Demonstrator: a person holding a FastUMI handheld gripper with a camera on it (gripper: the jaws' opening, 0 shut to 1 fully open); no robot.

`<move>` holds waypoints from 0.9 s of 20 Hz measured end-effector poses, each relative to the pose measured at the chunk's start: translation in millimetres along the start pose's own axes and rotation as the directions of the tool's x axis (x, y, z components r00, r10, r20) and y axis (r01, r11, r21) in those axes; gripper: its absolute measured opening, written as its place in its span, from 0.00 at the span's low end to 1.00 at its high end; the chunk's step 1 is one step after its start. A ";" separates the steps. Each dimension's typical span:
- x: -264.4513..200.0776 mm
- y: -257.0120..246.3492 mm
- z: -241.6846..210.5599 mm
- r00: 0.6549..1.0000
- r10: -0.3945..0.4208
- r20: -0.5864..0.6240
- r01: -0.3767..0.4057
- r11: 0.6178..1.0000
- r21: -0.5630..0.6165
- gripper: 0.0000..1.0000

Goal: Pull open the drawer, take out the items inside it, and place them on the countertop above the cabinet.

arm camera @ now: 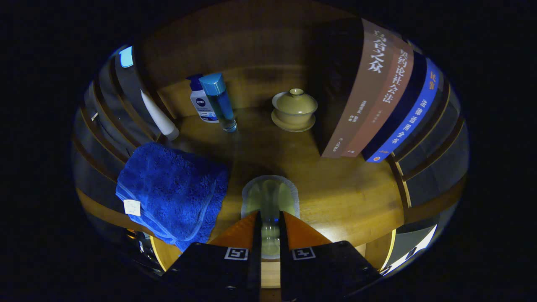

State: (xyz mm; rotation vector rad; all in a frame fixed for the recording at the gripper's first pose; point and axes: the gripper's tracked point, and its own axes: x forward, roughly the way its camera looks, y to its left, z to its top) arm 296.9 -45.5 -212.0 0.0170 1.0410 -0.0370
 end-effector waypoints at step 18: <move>-55.7 13.4 -12.4 0.979 0.071 0.191 -0.071 0.997 -0.002 0.99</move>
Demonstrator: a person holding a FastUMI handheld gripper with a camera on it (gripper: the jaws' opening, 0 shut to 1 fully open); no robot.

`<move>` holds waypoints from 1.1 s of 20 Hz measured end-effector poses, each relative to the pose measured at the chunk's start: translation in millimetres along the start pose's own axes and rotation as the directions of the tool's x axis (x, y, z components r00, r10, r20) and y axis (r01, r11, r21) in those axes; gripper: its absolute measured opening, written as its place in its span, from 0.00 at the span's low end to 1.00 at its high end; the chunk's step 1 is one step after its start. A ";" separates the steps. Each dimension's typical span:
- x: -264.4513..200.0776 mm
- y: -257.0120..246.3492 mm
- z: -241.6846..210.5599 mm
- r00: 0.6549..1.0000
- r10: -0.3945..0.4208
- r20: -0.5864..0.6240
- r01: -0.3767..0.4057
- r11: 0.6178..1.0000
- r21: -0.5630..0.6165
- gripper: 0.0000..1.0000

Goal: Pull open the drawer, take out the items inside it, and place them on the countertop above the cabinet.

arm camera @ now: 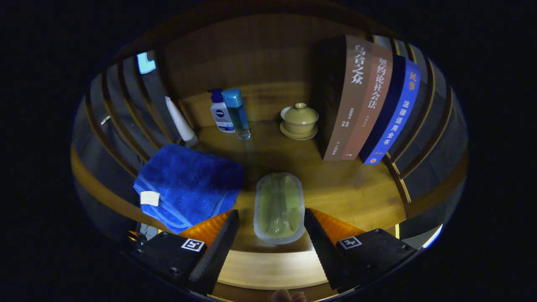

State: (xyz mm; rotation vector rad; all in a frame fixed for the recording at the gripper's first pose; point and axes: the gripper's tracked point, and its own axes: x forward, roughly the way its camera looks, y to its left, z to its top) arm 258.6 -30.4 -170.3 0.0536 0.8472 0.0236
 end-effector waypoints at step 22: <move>-284.9 22.8 -92.5 0.584 0.191 0.789 -0.080 0.981 -0.178 0.99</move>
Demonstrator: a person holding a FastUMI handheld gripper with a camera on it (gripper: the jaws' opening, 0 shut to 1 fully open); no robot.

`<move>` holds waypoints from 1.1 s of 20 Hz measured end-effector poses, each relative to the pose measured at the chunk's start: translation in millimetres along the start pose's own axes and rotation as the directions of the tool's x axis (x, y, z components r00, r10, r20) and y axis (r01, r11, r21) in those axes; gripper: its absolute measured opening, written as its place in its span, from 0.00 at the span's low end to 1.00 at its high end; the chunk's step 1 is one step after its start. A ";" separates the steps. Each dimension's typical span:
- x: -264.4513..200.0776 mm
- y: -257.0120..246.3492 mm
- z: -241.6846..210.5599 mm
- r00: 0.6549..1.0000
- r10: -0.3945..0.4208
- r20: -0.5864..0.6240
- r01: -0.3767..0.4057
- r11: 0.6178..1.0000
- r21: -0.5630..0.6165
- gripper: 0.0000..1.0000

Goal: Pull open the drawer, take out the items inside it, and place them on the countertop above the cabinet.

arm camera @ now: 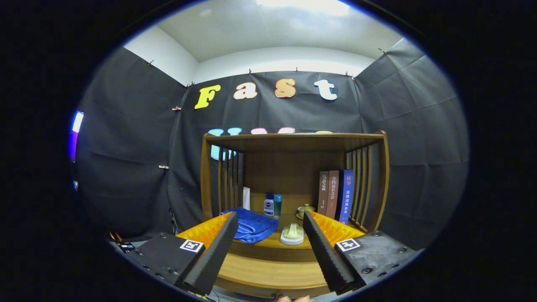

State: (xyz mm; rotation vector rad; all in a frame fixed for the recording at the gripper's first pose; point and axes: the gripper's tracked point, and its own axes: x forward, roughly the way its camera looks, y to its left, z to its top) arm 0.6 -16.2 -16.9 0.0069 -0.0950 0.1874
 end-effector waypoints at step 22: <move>-40.5 -18.1 -274.5 0.952 -0.164 -0.259 0.164 0.986 -0.021 0.99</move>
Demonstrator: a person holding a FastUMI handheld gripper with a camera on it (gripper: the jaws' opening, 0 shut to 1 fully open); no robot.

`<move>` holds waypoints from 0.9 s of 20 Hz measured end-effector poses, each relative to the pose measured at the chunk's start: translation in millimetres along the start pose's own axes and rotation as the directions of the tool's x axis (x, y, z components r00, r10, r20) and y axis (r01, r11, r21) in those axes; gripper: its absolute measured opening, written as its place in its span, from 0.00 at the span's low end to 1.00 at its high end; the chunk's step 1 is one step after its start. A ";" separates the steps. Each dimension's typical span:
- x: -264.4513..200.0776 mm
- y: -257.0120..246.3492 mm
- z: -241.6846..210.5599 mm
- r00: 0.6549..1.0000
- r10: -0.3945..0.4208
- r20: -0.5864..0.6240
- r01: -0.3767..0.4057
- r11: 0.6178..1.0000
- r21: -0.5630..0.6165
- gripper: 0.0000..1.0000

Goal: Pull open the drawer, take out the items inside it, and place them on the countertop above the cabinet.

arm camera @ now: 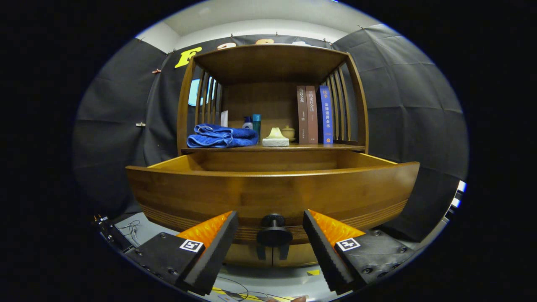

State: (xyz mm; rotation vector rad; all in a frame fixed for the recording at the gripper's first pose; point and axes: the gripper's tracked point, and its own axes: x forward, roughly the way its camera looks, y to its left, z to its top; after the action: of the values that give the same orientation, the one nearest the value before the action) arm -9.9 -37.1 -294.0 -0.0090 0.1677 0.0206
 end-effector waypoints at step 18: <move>52.1 -0.4 20.3 1.000 -0.016 0.010 0.017 1.000 -0.023 0.99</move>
State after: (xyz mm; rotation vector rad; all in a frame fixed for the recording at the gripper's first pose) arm 44.8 -36.3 -282.7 -0.0336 0.1573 0.0061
